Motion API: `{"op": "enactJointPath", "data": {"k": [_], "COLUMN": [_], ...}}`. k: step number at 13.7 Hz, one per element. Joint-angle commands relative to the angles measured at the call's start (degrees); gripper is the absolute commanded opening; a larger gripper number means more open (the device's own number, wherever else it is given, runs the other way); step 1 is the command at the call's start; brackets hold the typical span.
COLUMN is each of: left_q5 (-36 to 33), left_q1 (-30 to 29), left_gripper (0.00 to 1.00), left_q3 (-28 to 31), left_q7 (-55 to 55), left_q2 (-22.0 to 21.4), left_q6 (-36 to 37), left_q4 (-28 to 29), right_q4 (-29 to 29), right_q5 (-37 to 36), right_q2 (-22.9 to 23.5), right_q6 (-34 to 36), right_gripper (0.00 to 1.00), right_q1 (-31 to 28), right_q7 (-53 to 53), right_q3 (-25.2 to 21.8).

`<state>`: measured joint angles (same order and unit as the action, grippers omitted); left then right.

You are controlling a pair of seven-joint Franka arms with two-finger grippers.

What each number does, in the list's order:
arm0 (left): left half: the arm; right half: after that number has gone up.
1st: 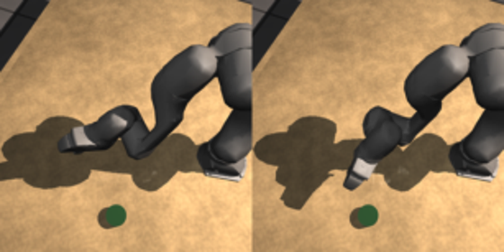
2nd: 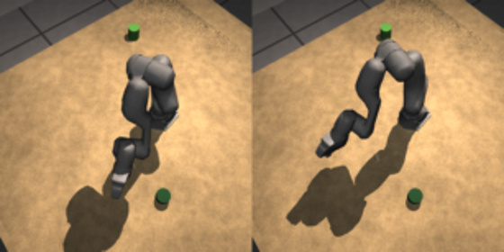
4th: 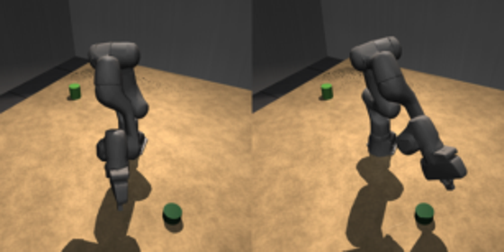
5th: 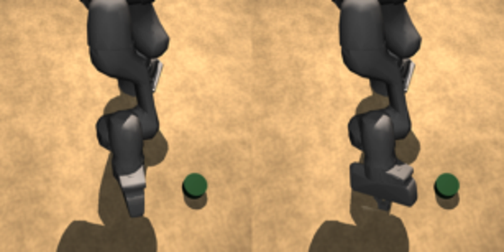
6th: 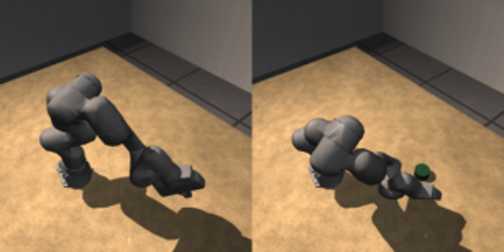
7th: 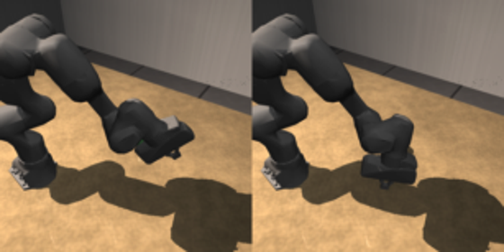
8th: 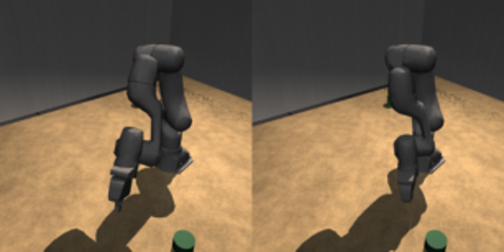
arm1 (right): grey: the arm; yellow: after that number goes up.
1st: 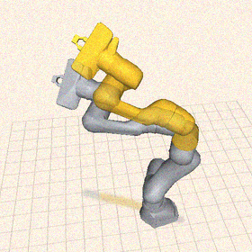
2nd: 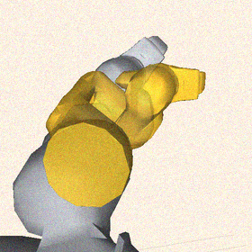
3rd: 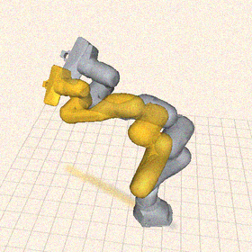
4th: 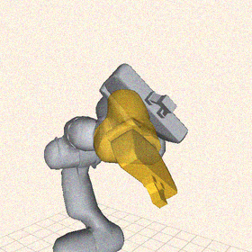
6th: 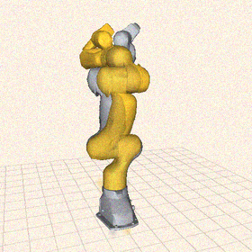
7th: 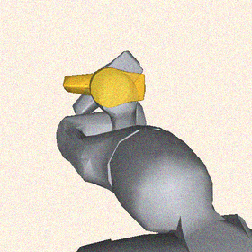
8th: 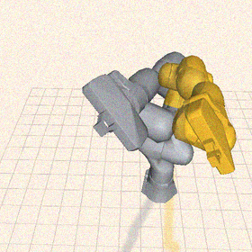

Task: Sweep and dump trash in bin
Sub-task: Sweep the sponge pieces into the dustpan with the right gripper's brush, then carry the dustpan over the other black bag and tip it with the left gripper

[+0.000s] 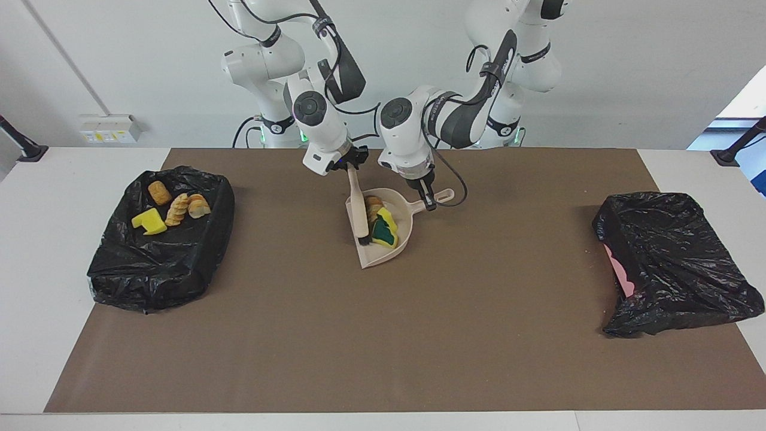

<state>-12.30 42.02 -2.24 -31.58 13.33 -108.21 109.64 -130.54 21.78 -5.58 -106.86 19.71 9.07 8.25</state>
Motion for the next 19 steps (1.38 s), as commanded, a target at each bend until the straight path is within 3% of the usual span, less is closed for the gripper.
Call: {"op": "enactJointPath", "data": {"k": [1,5,12,15,19], "left_q5": [-0.88,-0.97,-0.01,0.17,0.17], "left_q1": [-0.35,-2.91,-10.54,-17.03,-28.28], "left_gripper": [0.0,0.0,0.0,0.0,0.0], "left_q3": [0.75,0.75,0.66,0.75,1.1], "left_q7": [-0.06,-0.77,-11.64,-19.82,-20.63], "left_q2": [-2.44,-2.79,-10.16,-14.99,-19.04], "left_q6": [-2.35,-4.82,-5.0,-3.16,0.97], "left_q4": [4.44,4.44,3.74,3.74,3.65], "right_q4": [3.0,2.57,1.08,-0.77,-2.96], "right_q5": [-3.03,-11.05,-10.01,-7.9,-7.2], "right_q2": [-2.23,-5.75,-8.74,-8.92,-7.6], "right_q6": [6.48,8.16,7.72,6.15,0.26], "right_gripper": [0.0,0.0,0.0,0.0,0.0], "right_q1": [-1.34,0.15,8.41,11.74,16.24], "right_q7": [0.95,14.8,23.71,26.33,31.35], "right_q3": [-0.17,0.62,1.33,1.33,1.33]}}
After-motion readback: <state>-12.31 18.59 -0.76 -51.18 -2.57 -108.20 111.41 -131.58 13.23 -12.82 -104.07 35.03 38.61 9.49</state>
